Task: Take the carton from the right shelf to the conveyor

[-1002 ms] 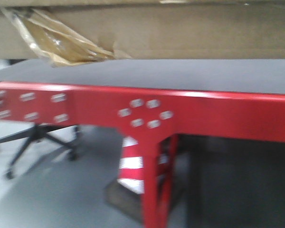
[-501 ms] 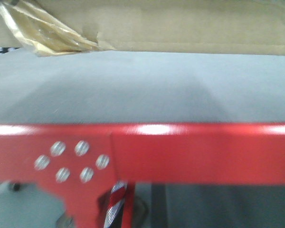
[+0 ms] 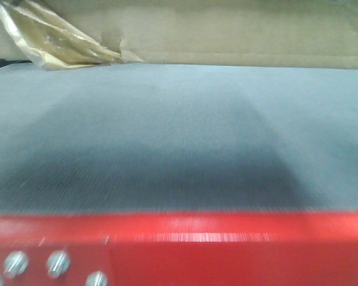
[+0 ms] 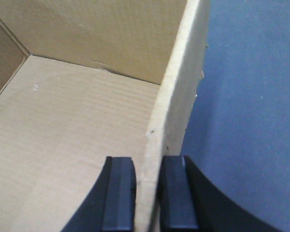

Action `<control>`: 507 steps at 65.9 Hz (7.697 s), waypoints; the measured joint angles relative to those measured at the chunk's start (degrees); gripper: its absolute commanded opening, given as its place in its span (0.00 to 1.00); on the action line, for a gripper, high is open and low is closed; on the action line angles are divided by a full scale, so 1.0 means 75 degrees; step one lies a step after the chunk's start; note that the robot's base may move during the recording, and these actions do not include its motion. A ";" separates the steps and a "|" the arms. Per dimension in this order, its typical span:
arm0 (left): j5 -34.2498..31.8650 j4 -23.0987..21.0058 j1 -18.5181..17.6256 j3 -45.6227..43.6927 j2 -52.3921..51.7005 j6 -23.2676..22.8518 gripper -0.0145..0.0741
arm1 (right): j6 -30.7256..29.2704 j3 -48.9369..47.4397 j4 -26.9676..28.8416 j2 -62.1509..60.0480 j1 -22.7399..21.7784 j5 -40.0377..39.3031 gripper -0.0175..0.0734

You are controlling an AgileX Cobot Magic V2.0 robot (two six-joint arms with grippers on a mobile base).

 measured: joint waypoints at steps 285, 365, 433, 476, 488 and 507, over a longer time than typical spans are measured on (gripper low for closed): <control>-0.4475 -0.3554 0.3916 0.4824 -0.0781 0.2340 0.18 | -0.0222 0.5225 -0.1067 -0.1233 -0.2601 -0.3121 0.12; -0.6787 -0.3507 0.3916 0.9069 -0.7164 0.2340 0.18 | -0.0652 0.8239 -0.1067 -0.8696 -0.2614 -0.4147 0.12; -0.7758 -0.3812 0.4649 1.1793 -0.9107 0.2340 0.18 | -0.0659 0.8239 -0.1067 -0.8696 -0.2614 -0.4147 0.12; -0.8156 -0.3812 0.4649 1.2099 -0.9119 0.2340 0.18 | -0.0659 0.8239 -0.1067 -0.8711 -0.2614 -0.4147 0.12; -0.8170 -0.3812 0.4649 1.2099 -0.9119 0.2340 0.18 | -0.0659 0.8239 -0.1067 -0.8711 -0.2614 -0.4147 0.12; -0.8186 -0.3812 0.4649 1.2103 -0.9119 0.2340 0.18 | -0.0659 0.8477 -0.1067 -0.8742 -0.2629 -0.4311 0.12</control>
